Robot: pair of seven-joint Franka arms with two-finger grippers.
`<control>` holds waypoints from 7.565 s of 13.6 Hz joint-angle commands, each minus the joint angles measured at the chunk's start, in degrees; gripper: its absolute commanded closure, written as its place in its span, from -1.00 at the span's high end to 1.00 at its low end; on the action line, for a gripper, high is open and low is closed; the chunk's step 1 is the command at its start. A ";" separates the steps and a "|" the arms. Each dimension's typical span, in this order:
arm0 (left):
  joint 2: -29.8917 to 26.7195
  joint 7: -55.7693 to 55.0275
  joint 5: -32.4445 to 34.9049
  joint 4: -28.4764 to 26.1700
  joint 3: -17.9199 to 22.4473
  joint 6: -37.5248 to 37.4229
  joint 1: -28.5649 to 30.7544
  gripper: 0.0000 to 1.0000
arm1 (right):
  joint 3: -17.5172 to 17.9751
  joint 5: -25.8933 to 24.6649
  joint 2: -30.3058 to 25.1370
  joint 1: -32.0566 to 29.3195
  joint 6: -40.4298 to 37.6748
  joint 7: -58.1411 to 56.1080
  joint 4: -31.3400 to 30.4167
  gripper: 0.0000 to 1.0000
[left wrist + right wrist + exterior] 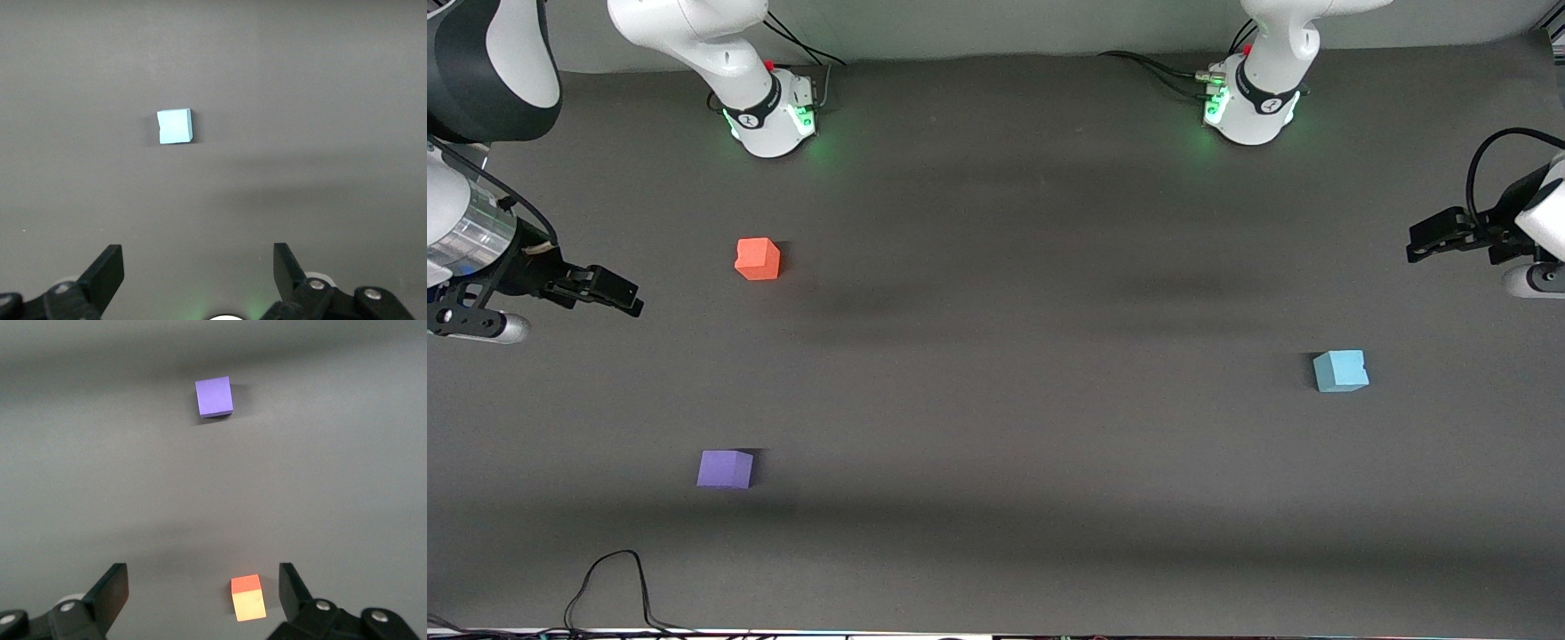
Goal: Place blue block between orange and purple blocks
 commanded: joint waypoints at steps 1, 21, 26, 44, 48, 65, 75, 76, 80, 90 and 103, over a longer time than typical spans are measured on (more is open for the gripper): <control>-0.75 -0.09 -0.46 0.05 0.92 -0.73 -0.81 1.00 | -0.21 0.92 0.50 -0.19 -0.59 -1.51 1.06 1.00; 2.31 9.23 2.27 -27.70 1.45 35.88 5.60 1.00 | -0.29 1.01 0.50 -0.19 -0.59 -1.51 0.88 1.00; 12.06 9.14 2.27 -31.07 1.45 50.76 5.60 1.00 | -0.30 1.01 0.50 -0.28 -0.68 -1.51 0.79 1.00; 22.02 8.17 1.48 -30.81 1.45 62.56 5.69 -0.10 | -0.30 1.01 0.50 -0.28 -0.59 -1.51 0.79 1.00; 17.98 7.65 1.48 -22.48 1.28 44.51 5.17 -0.09 | -0.30 1.01 0.50 -0.28 -0.59 -1.51 0.79 1.00; 41.68 -64.93 9.38 16.38 -2.33 30.46 -46.67 -0.08 | -0.30 1.01 0.50 -0.28 -0.59 -1.51 0.79 1.00; 50.31 -66.71 10.35 16.39 -1.98 43.48 -52.32 0.23 | -0.38 1.01 0.50 -0.37 -0.68 -1.51 0.70 1.00; 50.23 -66.53 10.79 16.39 -1.98 43.31 -52.23 0.94 | -0.30 1.01 0.50 -0.37 -0.68 -1.51 0.62 1.00; 46.72 -66.18 10.79 17.27 -1.98 37.96 -51.27 1.00 | -0.38 1.10 0.50 -0.28 -0.68 -1.51 0.53 1.00; 17.03 -34.69 -3.78 1.29 -3.91 19.77 -22.65 1.00 | 0.41 3.74 5.77 15.43 -0.86 0.33 1.75 1.00; 2.68 -2.81 -3.89 0.92 -3.38 -0.37 2.26 1.00 | 0.58 4.09 27.11 34.61 26.11 18.17 4.31 1.00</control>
